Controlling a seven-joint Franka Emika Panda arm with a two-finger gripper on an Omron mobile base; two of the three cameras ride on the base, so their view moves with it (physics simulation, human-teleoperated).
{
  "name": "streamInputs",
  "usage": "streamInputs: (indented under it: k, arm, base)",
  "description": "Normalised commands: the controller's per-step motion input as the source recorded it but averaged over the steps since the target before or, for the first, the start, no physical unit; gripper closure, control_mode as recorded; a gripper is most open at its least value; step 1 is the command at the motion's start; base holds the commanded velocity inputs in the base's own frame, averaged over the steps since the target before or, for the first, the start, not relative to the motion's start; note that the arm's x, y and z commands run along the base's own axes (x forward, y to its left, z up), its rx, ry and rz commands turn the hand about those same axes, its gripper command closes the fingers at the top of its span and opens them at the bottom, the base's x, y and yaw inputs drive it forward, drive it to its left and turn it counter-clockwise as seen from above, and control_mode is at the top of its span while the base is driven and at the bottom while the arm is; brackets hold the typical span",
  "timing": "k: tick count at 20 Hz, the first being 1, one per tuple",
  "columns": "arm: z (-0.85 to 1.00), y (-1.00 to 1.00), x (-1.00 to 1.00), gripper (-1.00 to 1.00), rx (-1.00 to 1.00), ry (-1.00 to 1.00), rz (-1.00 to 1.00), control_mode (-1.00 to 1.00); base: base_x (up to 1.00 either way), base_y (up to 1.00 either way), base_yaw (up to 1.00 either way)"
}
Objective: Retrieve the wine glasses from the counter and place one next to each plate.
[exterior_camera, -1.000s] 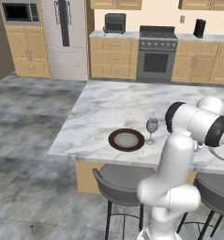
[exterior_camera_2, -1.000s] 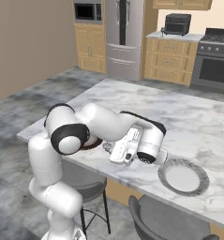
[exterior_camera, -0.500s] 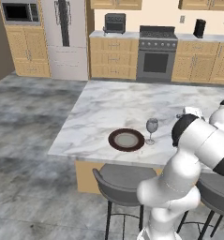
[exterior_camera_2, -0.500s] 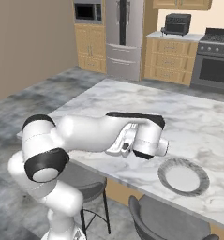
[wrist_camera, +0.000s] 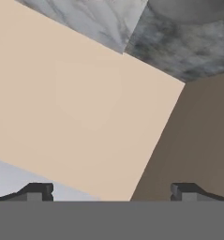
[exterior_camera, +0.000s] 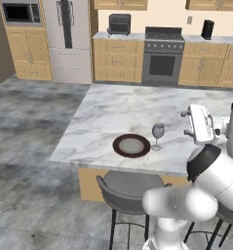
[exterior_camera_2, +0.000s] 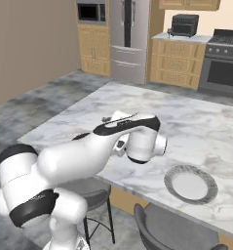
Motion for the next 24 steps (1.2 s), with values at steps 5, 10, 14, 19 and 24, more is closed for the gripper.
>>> streamInputs:
  k: [5, 10, 14, 19, 24]
  arm:
    - [0.58, 0.04, -0.55, -1.00, 0.00, -0.05, 0.05, -1.00]
    - [0.19, 0.10, -0.35, -1.00, 0.00, -0.07, 0.01, 1.00]
    - [0.00, 0.00, 0.00, -1.00, 0.00, 0.00, 0.00, 1.00]
    - [0.00, 0.00, 0.00, -1.00, 0.00, 0.00, 0.00, 1.00]
    - [0.00, 0.00, 0.00, -1.00, 0.00, 0.00, 0.00, 1.00]
  base:
    - [0.00, 0.00, 0.00]
    - [-0.55, 0.22, 0.00]
    - [-0.71, 0.83, 0.00]
    - [-0.39, 1.00, 0.01]
    - [-0.03, 1.00, 0.00]
